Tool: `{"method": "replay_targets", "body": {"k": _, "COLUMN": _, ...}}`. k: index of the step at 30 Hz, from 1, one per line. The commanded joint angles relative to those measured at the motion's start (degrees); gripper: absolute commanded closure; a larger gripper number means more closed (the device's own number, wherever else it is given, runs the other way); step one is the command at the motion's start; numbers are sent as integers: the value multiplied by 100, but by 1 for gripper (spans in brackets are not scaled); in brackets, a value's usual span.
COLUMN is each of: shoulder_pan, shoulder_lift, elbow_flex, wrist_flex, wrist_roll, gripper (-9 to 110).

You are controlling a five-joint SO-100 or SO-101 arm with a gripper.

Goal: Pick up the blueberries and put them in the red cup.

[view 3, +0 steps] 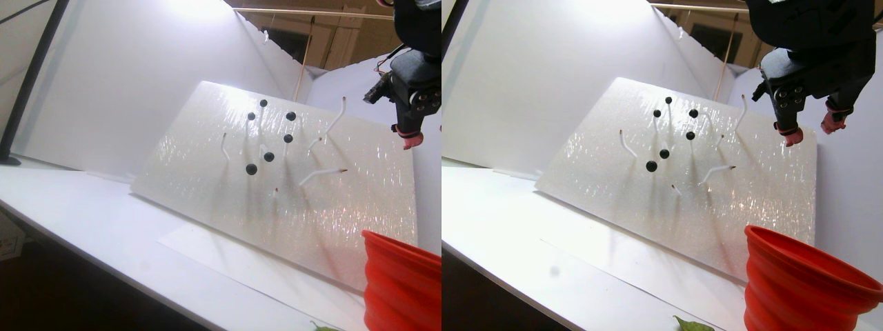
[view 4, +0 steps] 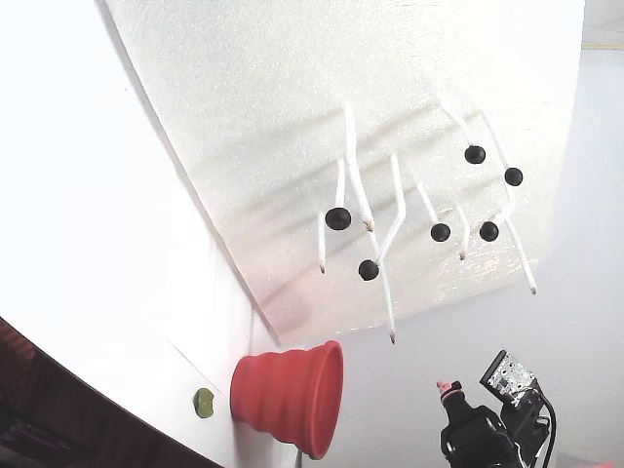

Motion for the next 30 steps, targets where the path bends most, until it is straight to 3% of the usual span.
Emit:
{"method": "replay_targets", "body": {"k": 1, "shoulder_pan": 132, "shoulder_lift": 185, "elbow_flex": -141, "wrist_flex": -141, "wrist_roll": 62, "gripper": 84}}
{"method": "replay_targets", "body": {"k": 30, "shoulder_pan": -1002, "shoulder_lift": 1881, "elbow_flex": 703, "wrist_flex": 519, "wrist_roll": 229, "gripper": 86}}
